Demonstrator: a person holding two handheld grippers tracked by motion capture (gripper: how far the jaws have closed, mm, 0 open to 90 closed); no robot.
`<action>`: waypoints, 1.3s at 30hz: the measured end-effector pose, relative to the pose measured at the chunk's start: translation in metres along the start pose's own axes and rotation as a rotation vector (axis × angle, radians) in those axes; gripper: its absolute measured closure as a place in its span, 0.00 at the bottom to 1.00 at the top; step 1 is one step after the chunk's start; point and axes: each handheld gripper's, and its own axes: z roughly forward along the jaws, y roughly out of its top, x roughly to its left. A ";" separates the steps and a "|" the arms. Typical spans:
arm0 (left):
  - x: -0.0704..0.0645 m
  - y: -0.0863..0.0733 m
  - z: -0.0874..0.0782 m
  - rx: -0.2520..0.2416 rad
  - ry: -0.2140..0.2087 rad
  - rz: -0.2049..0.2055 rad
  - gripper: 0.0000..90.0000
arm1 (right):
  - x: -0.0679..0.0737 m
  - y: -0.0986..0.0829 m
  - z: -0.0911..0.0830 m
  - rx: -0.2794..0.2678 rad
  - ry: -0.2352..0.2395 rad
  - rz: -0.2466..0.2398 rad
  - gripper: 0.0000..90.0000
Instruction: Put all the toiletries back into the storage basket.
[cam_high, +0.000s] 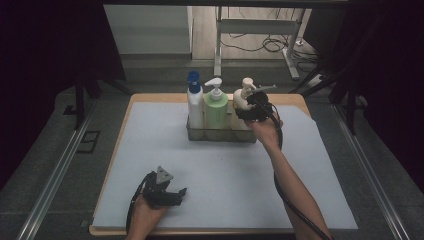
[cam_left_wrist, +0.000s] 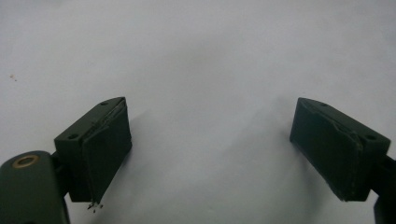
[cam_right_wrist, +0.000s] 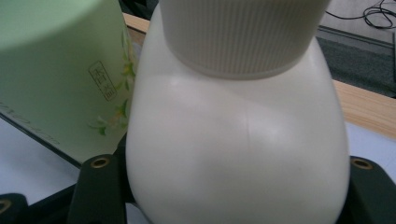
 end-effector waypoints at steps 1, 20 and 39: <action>0.000 0.000 0.000 0.000 0.000 0.001 0.13 | 0.000 -0.001 0.001 0.002 -0.001 0.000 0.41; 0.000 0.000 0.000 0.000 0.000 0.002 0.13 | -0.006 -0.008 0.006 -0.002 0.009 0.014 0.40; 0.000 0.000 0.000 -0.001 0.000 0.001 0.13 | -0.009 -0.022 -0.001 -0.017 0.032 -0.009 0.37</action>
